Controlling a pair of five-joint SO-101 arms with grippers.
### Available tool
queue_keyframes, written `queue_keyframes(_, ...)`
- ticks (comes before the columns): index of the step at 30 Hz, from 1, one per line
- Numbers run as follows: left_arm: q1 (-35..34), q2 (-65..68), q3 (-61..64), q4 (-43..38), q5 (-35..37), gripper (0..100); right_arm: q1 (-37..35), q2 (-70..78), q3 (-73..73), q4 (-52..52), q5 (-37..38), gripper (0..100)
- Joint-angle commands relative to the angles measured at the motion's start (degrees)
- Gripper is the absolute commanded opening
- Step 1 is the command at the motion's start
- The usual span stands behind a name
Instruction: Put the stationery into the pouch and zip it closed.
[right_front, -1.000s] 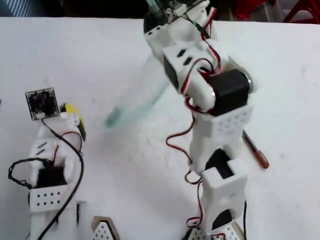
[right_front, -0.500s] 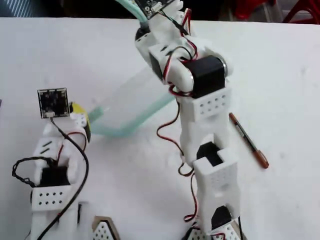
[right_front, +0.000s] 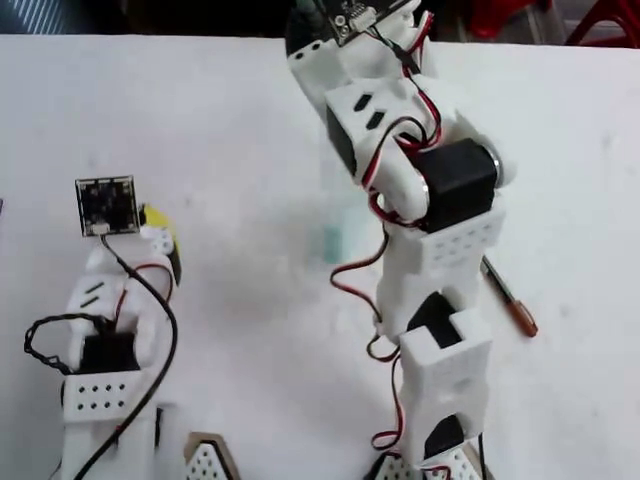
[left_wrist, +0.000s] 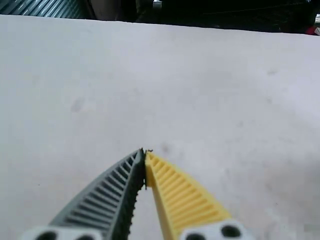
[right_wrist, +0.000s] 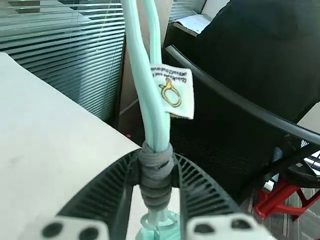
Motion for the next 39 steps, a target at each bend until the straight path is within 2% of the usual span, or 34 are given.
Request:
queue_keyframes(1, 0.6, -1.3, -0.4, -1.6, -0.4, 2, -0.4, 1.6, -0.7, 3.8, -1.0, 1.7)
queue_keyframes(7, 0.6, -1.3, -0.4, -1.6, -0.4, 2, -1.7, 5.8, -1.0, 6.7, -9.7, 1.7)
queue_keyframes(13, 1.5, -1.4, -0.6, -1.6, -0.4, 2, -2.8, 5.8, -1.0, 6.5, -11.9, 1.7)
queue_keyframes(16, 5.4, -1.4, -1.8, -1.1, -0.3, 4, -2.5, 6.2, -1.0, 5.1, -13.3, 1.7)
queue_keyframes(22, 16.2, -1.4, -5.0, 4.8, 1.7, 23, -2.7, 5.7, -1.1, 1.1, -18.7, 1.7)
queue_keyframes(29, 26.9, -1.4, -17.1, 10.7, 12.4, 23, -2.5, 4.2, -1.1, -2.9, -19.9, 1.7)
queue_keyframes(35, 33.2, -1.0, -20.5, 9.3, 12.5, 23, -3.7, 2.7, -1.1, -2.5, -20.6, 1.7)
queue_keyframes(39, 33.3, -1.0, -20.5, 6.2, 12.6, 23, -4.1, 0.6, -1.0, -2.3, -29.1, 1.6)
